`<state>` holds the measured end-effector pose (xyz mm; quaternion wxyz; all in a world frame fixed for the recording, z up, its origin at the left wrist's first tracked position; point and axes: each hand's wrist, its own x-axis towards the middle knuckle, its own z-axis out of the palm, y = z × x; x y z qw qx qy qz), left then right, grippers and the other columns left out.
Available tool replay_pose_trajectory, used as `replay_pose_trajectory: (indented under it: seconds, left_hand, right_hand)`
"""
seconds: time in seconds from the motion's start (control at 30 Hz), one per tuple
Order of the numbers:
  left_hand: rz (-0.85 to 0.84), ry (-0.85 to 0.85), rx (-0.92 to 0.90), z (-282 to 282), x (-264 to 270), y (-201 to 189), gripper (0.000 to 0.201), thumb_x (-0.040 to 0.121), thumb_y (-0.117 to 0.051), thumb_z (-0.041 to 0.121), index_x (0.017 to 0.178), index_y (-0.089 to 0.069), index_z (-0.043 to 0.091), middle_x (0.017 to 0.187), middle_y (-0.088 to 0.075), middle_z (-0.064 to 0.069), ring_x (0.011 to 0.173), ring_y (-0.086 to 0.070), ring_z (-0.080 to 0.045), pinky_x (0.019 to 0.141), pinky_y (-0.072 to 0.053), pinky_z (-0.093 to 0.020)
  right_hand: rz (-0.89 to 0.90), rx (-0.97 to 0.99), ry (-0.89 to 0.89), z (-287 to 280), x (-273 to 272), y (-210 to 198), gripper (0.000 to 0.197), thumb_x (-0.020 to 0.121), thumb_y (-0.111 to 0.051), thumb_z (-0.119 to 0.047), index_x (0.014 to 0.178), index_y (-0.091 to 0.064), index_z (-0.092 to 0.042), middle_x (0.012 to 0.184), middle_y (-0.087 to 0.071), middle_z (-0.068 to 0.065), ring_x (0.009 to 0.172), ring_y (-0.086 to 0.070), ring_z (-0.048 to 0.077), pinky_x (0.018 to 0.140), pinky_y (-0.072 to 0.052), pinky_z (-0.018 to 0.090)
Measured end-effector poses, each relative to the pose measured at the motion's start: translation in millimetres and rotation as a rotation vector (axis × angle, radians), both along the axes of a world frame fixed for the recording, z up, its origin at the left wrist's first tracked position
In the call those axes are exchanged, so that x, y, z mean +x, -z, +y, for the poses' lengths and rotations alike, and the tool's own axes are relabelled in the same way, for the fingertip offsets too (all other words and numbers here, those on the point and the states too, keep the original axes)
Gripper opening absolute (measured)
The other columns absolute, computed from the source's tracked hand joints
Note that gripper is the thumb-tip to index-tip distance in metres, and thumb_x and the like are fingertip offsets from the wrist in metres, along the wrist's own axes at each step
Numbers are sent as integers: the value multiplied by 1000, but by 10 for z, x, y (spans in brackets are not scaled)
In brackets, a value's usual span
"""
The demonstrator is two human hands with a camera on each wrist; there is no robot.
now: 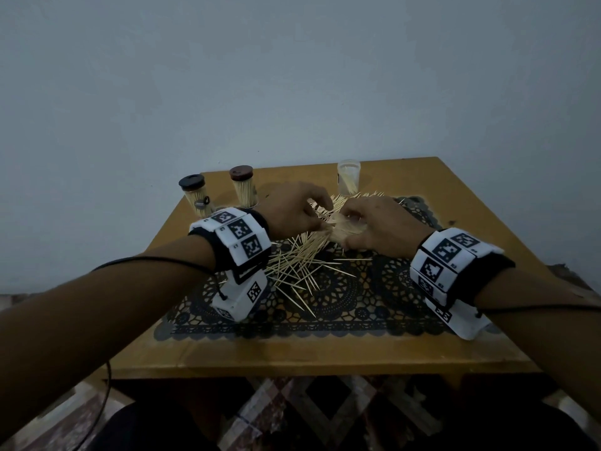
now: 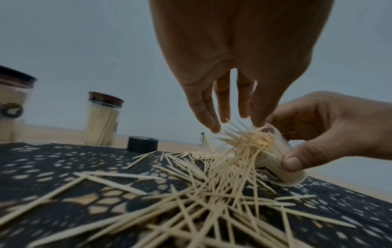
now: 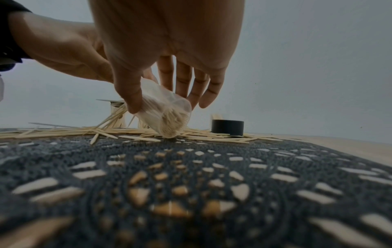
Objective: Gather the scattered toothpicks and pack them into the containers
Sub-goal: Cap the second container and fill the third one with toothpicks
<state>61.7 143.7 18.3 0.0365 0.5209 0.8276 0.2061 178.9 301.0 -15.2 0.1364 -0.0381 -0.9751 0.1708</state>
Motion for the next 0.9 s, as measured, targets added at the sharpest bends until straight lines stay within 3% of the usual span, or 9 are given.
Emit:
replay_pose_trajectory:
  seconds: [0.07,0.17,0.23,0.4,0.47,0.53,0.63,0.73,0.9]
  left_hand:
    - [42,-49,29,-76,-50,43,32,81,-74,27,111,-63,25,109,-62,7,95,-64,-10,89,-52,-38]
    - [4,-182,-12,-173,-88,102,41,86,-65,18,126,-53,14,123,-55,-7,111,-53,-22,96,-45,-39]
    - [-60,-229,-87,-221,-73,129,41,88,-59,13,128,-51,9,123,-54,-9,110,-52,-25,86,-45,-31]
    - [-134,-146,-193,-256,88,129,20,87,-54,6,106,-61,5,81,-60,-11,74,-55,-31,55,-36,-26]
    - [-226,-127,-229,-236,182,114,38,87,-51,1,125,-57,6,76,-59,-12,68,-55,-30,51,-36,-23]
    - [-289,-109,-240,-191,243,113,46,87,-49,-3,133,-50,1,76,-58,-10,65,-52,-20,57,-41,-26]
    - [-318,-82,-289,-148,300,98,43,87,-47,-5,130,-49,-6,93,-59,-15,79,-53,-23,68,-44,-32]
    - [-357,-67,-343,-152,289,101,53,89,-50,-2,140,-36,0,115,-59,-19,93,-56,-27,77,-46,-34]
    - [-377,3,-358,-183,229,103,71,90,-51,-2,151,-16,8,126,-57,-16,99,-52,-18,76,-41,-13]
  right_hand:
    - [-6,4,0,0,-3,6,48,72,-82,-31,112,-65,-12,103,-67,5,90,-60,22,79,-49,35]
    - [2,0,-4,7,-11,21,46,73,-82,-32,110,-65,-12,102,-67,5,89,-60,22,79,-49,35]
    - [5,-1,-2,13,-15,29,44,74,-81,-32,109,-65,-12,101,-66,4,88,-60,21,77,-48,34]
    - [34,3,-3,39,-28,56,43,74,-80,-35,108,-65,-14,99,-66,4,86,-59,21,75,-48,34]
    - [46,12,-5,35,-28,51,43,74,-80,-36,108,-65,-14,98,-66,3,84,-58,20,74,-48,35]
    - [46,18,-9,22,-25,45,44,73,-81,-35,108,-66,-14,99,-67,3,85,-59,20,76,-49,36]
    - [49,23,-13,28,-31,48,44,72,-82,-33,107,-66,-13,98,-67,4,83,-59,19,72,-48,33]
    - [53,31,-23,48,-33,56,43,71,-83,-35,104,-66,-13,95,-66,2,81,-56,18,67,-40,29]
    - [31,24,-23,31,-41,56,43,70,-83,-34,104,-66,-14,95,-67,1,83,-59,19,70,-44,30]
